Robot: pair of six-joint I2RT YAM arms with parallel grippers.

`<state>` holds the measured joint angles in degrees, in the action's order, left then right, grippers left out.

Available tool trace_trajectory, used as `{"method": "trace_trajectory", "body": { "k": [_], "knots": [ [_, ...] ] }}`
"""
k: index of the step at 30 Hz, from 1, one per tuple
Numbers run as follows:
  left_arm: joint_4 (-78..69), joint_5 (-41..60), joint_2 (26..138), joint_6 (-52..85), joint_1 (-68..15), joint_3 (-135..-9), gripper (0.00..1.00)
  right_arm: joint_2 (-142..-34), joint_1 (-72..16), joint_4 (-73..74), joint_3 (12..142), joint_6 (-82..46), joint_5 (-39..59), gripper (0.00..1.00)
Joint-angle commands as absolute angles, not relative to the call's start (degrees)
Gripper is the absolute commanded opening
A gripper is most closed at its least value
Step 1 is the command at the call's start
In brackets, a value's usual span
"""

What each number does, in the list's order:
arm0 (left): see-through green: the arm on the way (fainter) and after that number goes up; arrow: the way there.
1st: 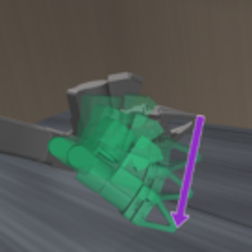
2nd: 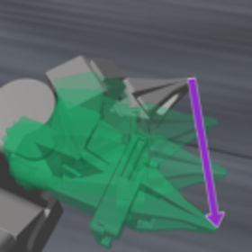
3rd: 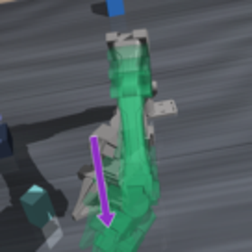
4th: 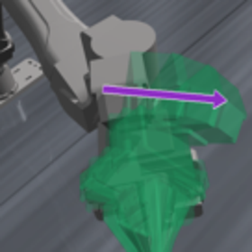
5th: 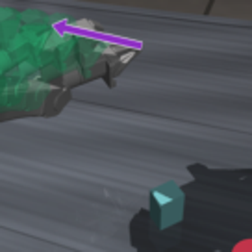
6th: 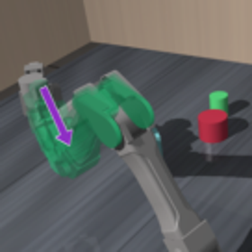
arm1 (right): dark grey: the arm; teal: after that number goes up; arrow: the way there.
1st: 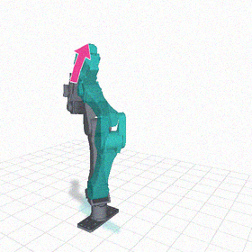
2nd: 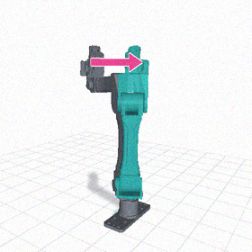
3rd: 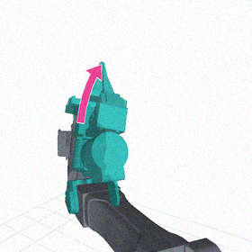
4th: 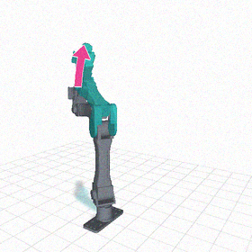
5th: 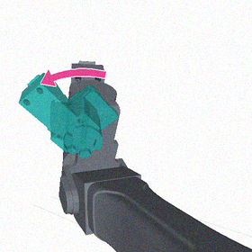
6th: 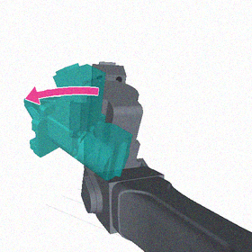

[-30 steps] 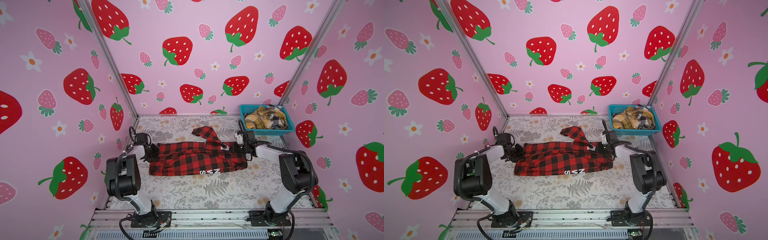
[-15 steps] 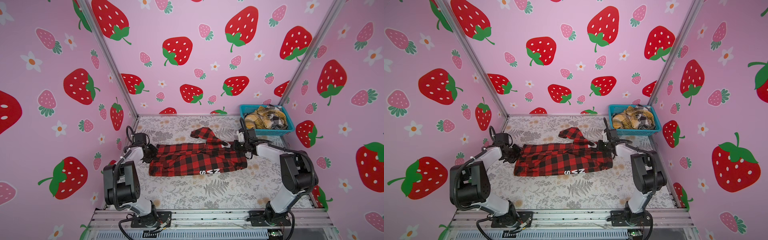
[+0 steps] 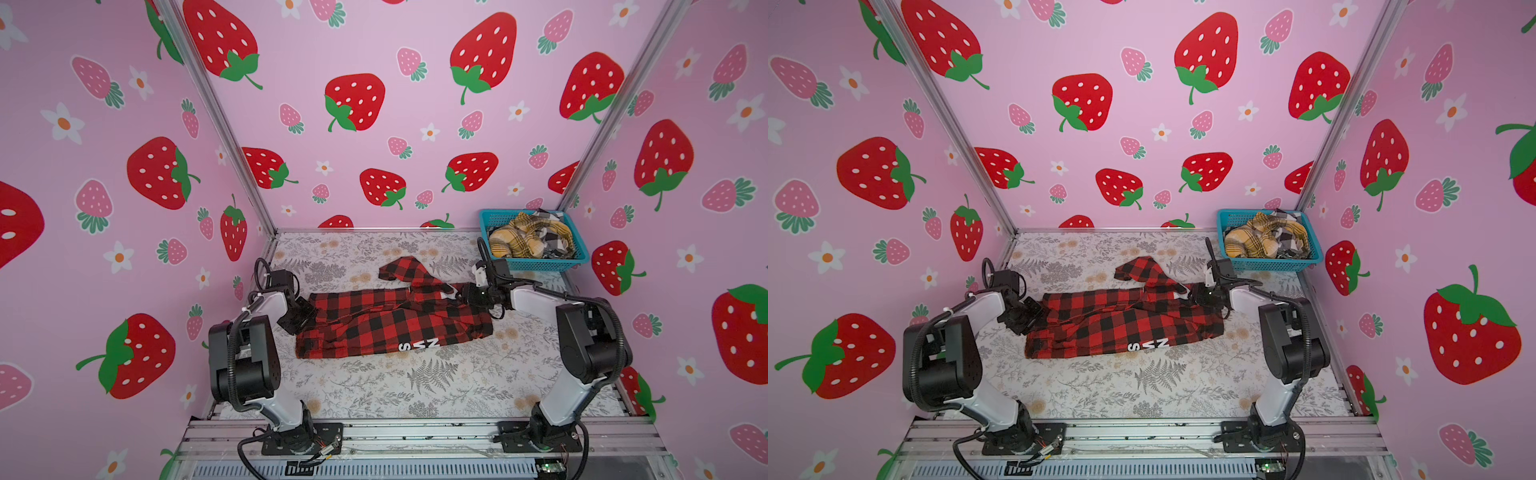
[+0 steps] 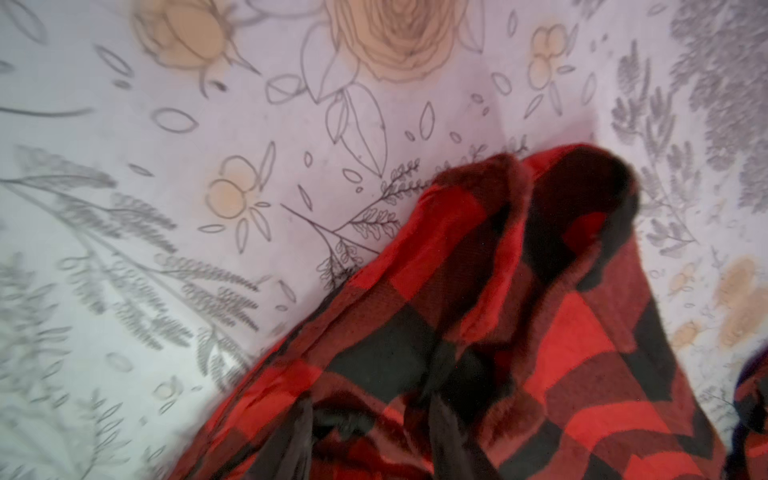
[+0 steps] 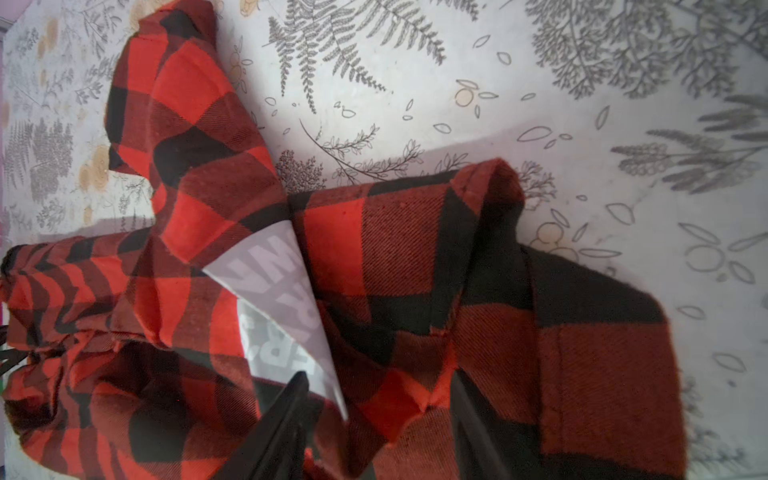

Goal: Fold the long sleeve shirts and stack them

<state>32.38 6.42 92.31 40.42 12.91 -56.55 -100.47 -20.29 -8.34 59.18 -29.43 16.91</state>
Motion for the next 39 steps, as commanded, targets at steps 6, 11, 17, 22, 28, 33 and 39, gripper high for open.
{"method": "trace_trajectory", "body": {
  "k": [6,11,17,22,28,33,39],
  "knots": [
    [40.44,5.34,88.82,41.11,9.18,-69.41,0.15,-96.00,-25.86,-20.70,72.61,-23.60,8.14,0.69],
    [37.35,9.18,96.42,42.15,3.49,-71.24,0.00,-105.20,-32.25,-25.13,84.28,-18.77,3.26,0.71],
    [33.02,9.26,101.03,42.67,3.27,-66.82,0.00,-119.24,-38.10,-27.66,99.47,-12.24,-2.60,0.72],
    [31.96,9.26,103.60,40.97,3.42,-64.07,0.00,-128.44,-41.55,-27.41,108.67,-7.04,-4.36,0.72],
    [30.98,9.40,103.73,39.65,3.38,-61.73,0.00,-139.47,-44.82,-31.51,121.93,-4.84,-12.85,0.73],
    [31.20,8.92,103.41,38.71,3.40,-61.78,0.00,-146.76,-44.71,-33.82,129.38,-5.52,-15.28,0.70],
    [31.27,8.64,103.80,38.00,3.39,-61.90,0.00,-148.55,-44.50,-32.13,130.34,-6.63,-13.77,0.39]
  ]
}}
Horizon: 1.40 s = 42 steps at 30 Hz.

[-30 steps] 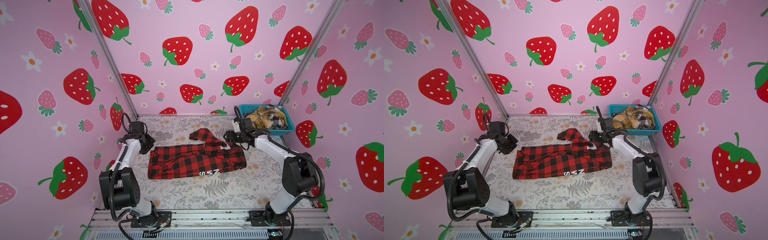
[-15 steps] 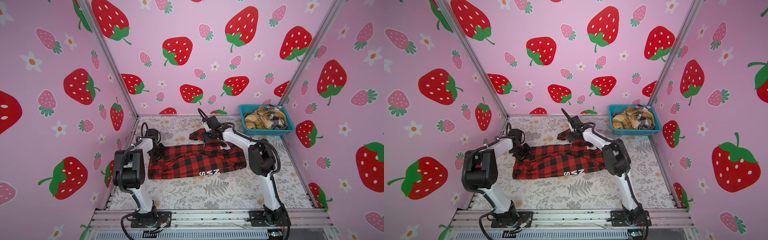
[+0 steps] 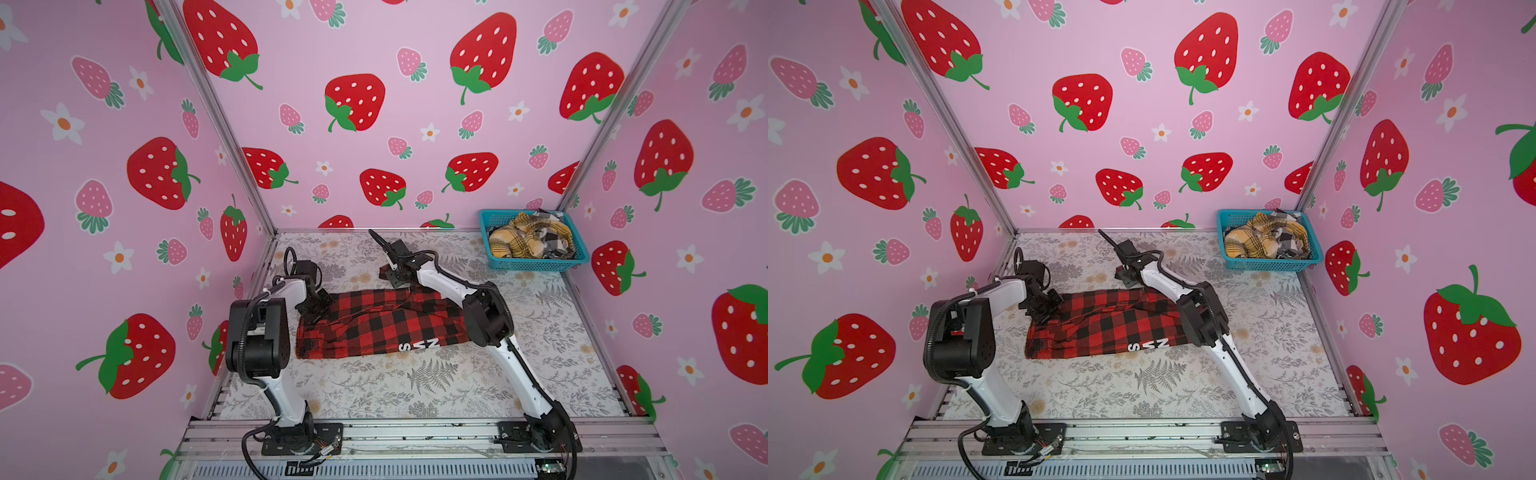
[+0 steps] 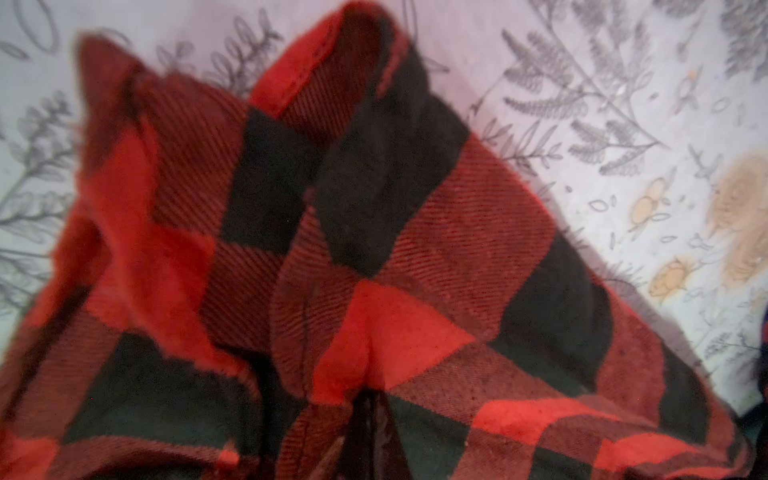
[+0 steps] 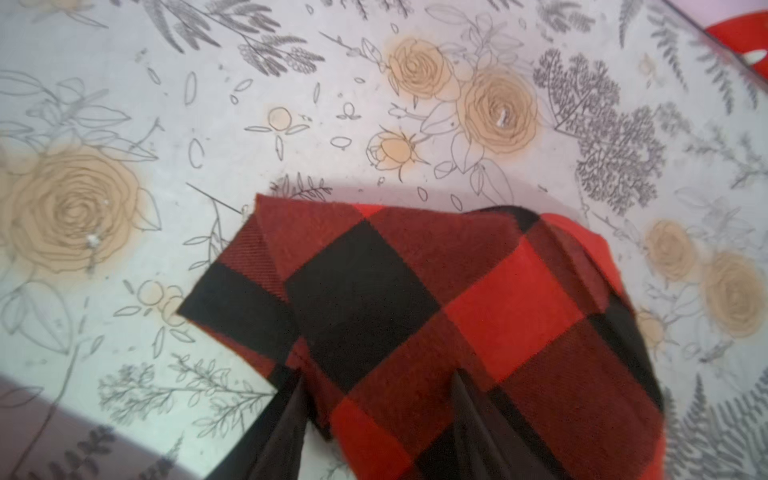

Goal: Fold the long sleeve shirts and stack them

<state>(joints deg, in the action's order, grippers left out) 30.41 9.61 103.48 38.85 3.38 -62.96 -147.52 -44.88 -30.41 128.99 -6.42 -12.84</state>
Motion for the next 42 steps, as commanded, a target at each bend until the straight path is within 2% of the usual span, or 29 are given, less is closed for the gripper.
{"method": "trace_trajectory", "body": {
  "k": [1,3,7,13,14,16,18,25,29,34,35,37,41,42],
  "knots": [
    [31.25,8.47,103.80,37.91,3.39,-61.91,0.00,-148.32,-44.32,-31.93,130.34,-6.84,-13.57,0.26],
    [31.20,8.25,103.71,37.74,3.38,-61.95,0.00,-147.56,-43.96,-32.45,131.21,-7.28,-13.08,0.13],
    [31.57,5.89,102.42,36.88,2.81,-62.25,0.00,-142.02,-43.94,-32.48,131.42,-7.45,-10.85,0.02],
    [31.48,7.16,98.67,37.85,2.26,-62.61,0.00,-129.81,-44.02,-29.95,124.52,-9.24,-9.31,0.00],
    [30.96,7.70,97.69,38.17,2.18,-62.42,0.03,-127.42,-44.02,-29.04,122.06,-9.71,-8.71,0.00],
    [28.87,13.46,94.47,39.16,1.87,-61.90,0.24,-122.02,-44.03,-26.09,115.26,-11.54,-6.96,0.00],
    [26.97,16.93,90.40,40.65,1.21,-61.45,0.38,-117.10,-44.03,-22.77,108.21,-13.67,-5.05,0.00],
    [17.74,24.74,79.01,51.25,-6.10,-62.60,0.70,-103.48,-44.01,-10.35,88.24,-21.33,3.35,0.00],
    [8.33,27.42,79.71,59.41,-11.66,-62.19,0.77,-100.75,-44.03,-4.41,80.77,-24.38,7.49,0.00],
    [11.38,23.82,81.88,56.81,-12.78,-61.52,0.77,-101.39,-44.93,0.46,74.18,-28.53,14.30,0.00],
    [11.05,23.73,82.43,56.78,-12.74,-60.37,0.78,-101.39,-45.29,0.77,73.13,-28.81,14.41,0.02],
    [9.29,25.46,84.28,57.56,-12.74,-57.70,0.77,-101.23,-45.99,1.77,70.36,-29.67,14.43,0.28],
    [2.19,28.18,85.96,62.96,-12.87,-53.00,0.76,-100.81,-45.97,1.79,67.32,-30.61,13.39,0.49],
    [1.22,28.15,86.25,63.85,-13.08,-52.45,0.76,-100.79,-46.02,1.04,67.30,-30.42,12.55,0.51]
  ]
}}
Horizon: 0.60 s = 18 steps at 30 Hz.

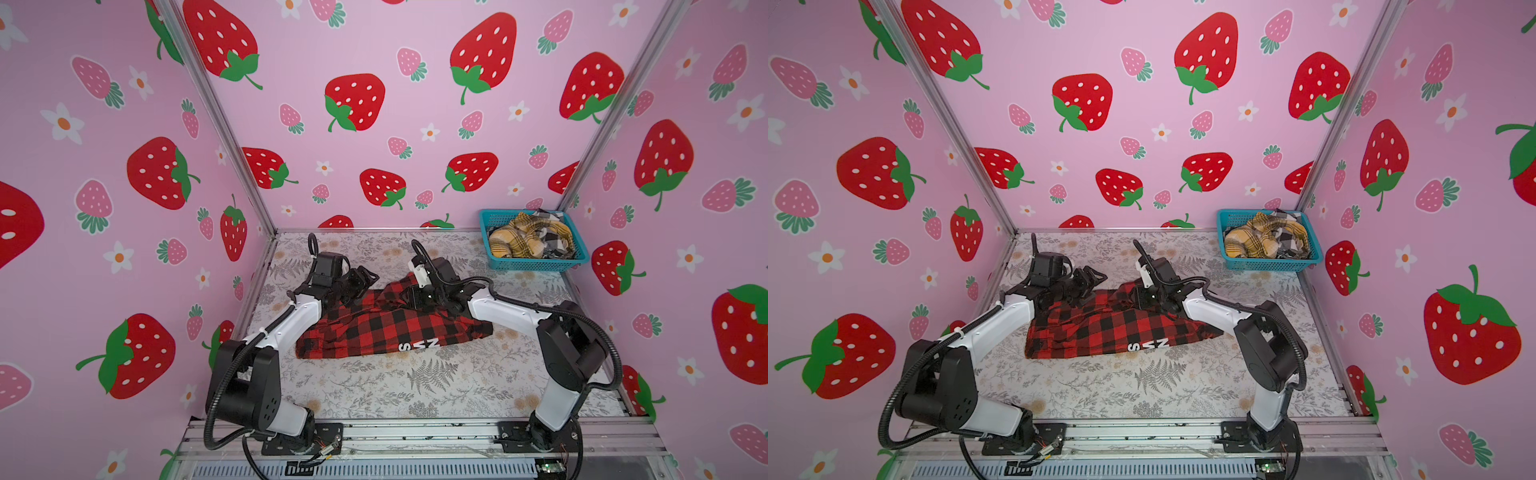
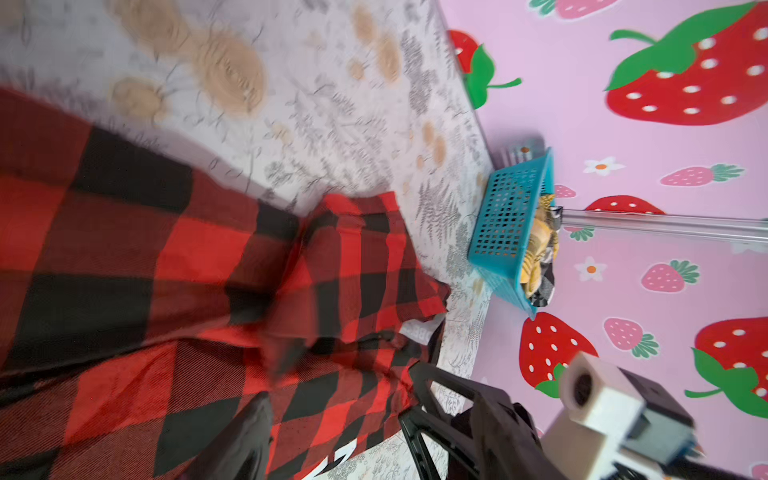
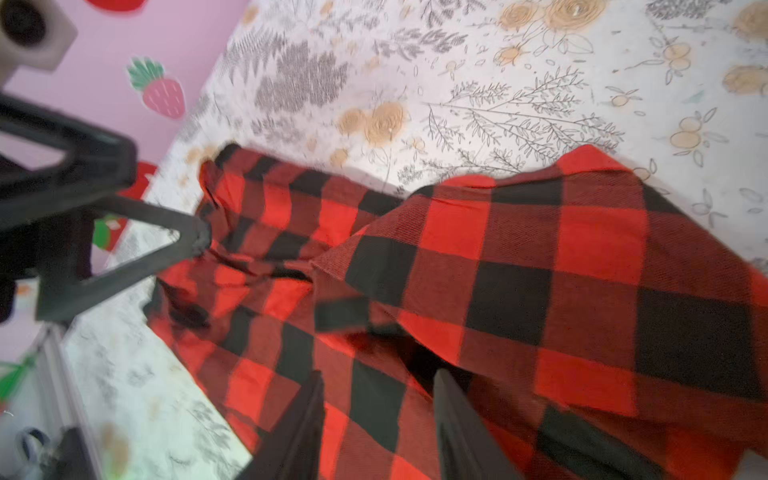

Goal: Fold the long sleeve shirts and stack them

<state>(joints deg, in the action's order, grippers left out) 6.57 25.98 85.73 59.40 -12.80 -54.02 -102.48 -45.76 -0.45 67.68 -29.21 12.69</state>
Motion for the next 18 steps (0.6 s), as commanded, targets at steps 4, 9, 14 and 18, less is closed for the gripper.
{"method": "trace_trajectory", "body": {
  "k": [4,9,14,18],
  "knots": [
    [2.77,27.77,87.67,63.31,-13.50,-53.39,0.75,-100.28,-45.30,-1.67,67.66,-31.04,10.11,0.57],
    [11.15,25.44,91.38,60.21,-13.63,-56.84,0.71,-100.72,-42.31,-5.57,67.70,-34.15,6.79,0.54],
    [10.48,26.75,95.73,63.14,-13.54,-58.08,0.67,-100.44,-37.89,-6.40,66.71,-35.49,7.41,0.52],
    [10.60,26.33,98.43,63.83,-13.49,-60.85,0.63,-100.79,-33.84,-8.56,66.96,-36.48,7.64,0.49]
  ]
}}
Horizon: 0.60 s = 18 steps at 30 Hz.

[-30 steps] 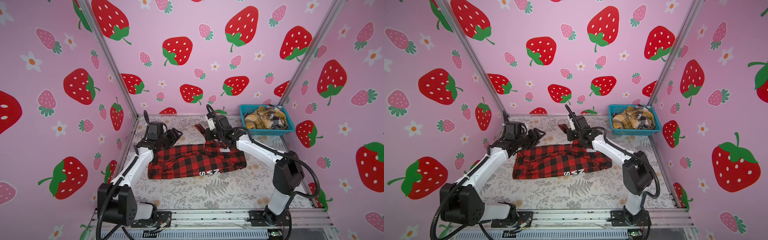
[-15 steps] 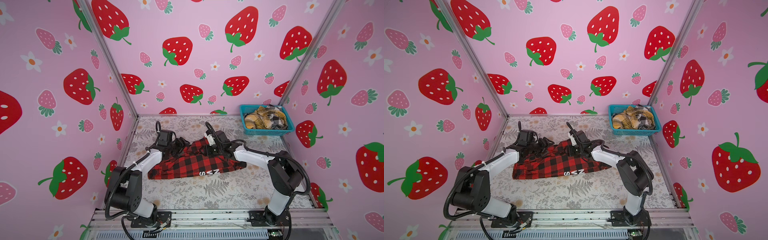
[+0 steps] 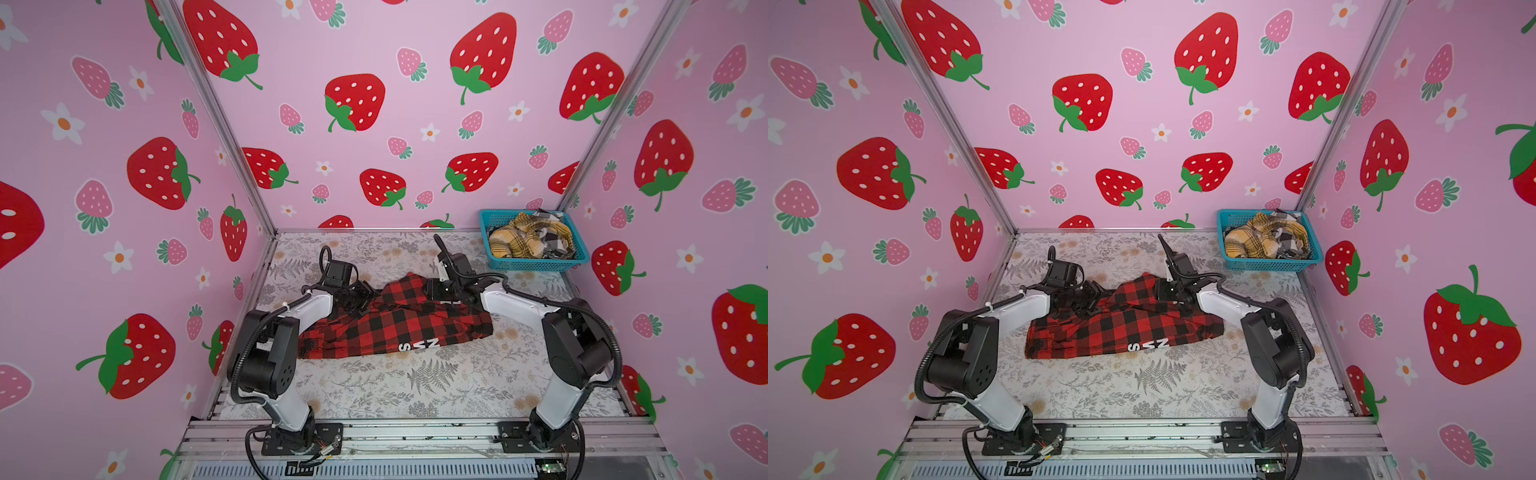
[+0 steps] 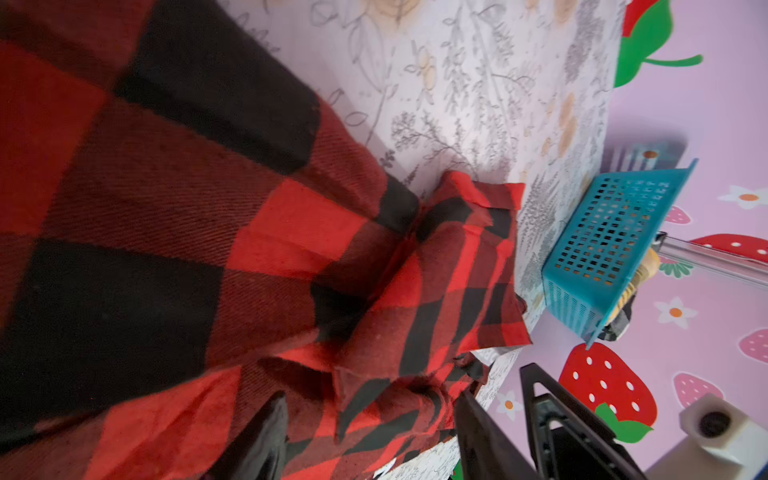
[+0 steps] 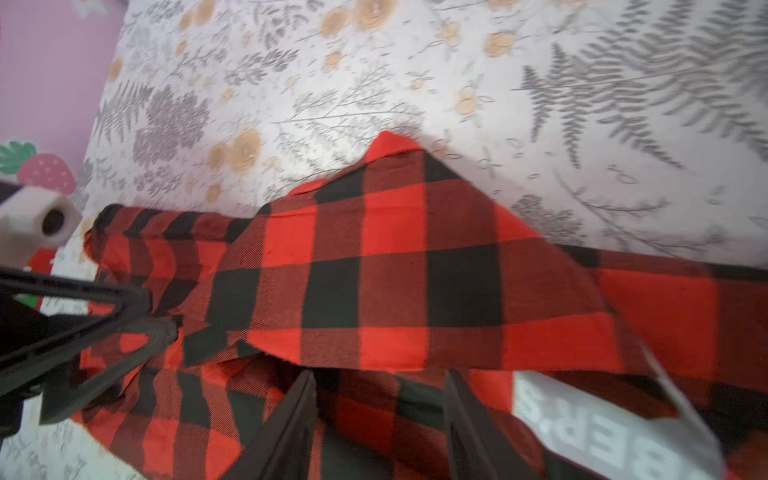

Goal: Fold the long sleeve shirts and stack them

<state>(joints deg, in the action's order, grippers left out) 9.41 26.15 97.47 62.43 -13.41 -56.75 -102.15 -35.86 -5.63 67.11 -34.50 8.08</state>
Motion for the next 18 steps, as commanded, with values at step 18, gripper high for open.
{"method": "trace_trajectory", "body": {
  "k": [18],
  "knots": [
    [15.16,25.77,106.54,62.34,-14.11,-66.89,0.39,-101.21,-28.59,-6.99,62.96,-39.81,12.47,0.50]
  ]
}}
